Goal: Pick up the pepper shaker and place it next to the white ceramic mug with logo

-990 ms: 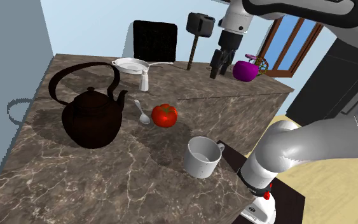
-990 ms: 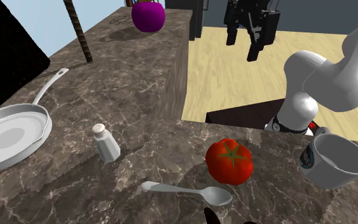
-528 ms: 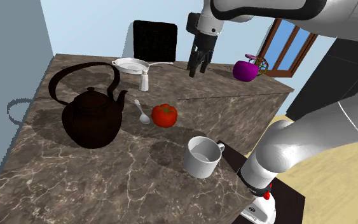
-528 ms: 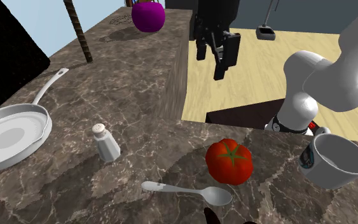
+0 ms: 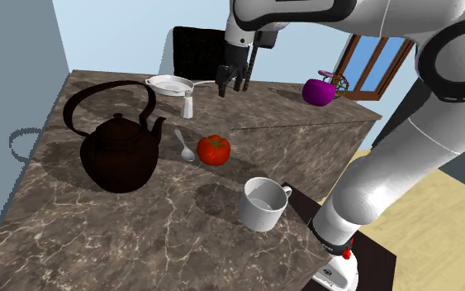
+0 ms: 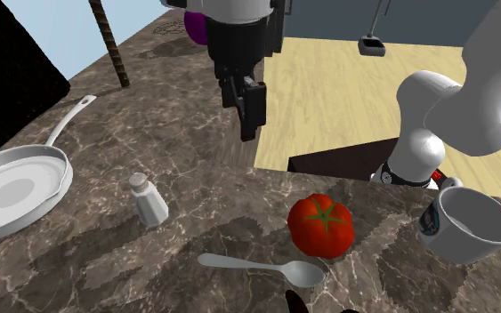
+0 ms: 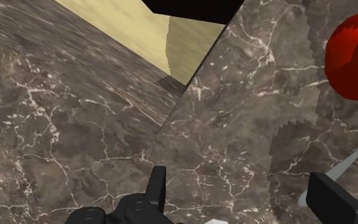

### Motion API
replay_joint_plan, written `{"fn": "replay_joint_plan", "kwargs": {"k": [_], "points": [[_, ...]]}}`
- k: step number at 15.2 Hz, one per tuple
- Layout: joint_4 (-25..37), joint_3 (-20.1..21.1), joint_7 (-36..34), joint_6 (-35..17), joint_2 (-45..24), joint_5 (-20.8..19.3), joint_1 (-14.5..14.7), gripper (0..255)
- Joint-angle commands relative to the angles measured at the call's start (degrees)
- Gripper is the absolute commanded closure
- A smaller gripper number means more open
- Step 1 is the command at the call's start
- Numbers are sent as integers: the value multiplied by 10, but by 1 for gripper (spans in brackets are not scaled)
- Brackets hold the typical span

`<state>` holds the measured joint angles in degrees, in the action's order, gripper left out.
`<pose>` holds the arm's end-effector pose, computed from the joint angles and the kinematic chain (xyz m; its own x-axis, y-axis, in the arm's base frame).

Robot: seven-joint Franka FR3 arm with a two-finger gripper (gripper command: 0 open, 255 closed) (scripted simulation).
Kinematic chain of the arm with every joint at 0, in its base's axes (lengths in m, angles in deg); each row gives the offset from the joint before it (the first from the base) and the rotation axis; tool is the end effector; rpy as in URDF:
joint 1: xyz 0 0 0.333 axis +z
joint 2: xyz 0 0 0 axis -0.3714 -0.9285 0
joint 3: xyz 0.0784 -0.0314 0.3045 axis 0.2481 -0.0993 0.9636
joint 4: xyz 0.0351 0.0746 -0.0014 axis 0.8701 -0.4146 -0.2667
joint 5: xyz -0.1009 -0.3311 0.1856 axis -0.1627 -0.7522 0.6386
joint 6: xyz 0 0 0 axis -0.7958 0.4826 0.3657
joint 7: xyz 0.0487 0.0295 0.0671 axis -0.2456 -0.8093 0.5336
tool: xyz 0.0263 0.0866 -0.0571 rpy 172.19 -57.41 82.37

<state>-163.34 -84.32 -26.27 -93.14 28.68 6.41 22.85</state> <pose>0.4897 0.0262 0.5636 0.9907 0.1355 0.0109 0.1350 -0.9901 0.0383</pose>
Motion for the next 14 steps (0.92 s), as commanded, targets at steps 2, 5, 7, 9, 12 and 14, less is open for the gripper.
{"fn": "replay_joint_plan", "kwargs": {"k": [2,5,7,9,12,14], "points": [[57,8,-6,-11,-66,-9,4,0],[120,14,-11,-16,-133,-20,8,0],[167,17,-14,-15,-179,-28,12,0],[218,20,-17,-11,-226,-37,17,0],[307,23,-19,2,-300,-50,25,0],[346,23,-20,10,-331,-55,29,0]]}}
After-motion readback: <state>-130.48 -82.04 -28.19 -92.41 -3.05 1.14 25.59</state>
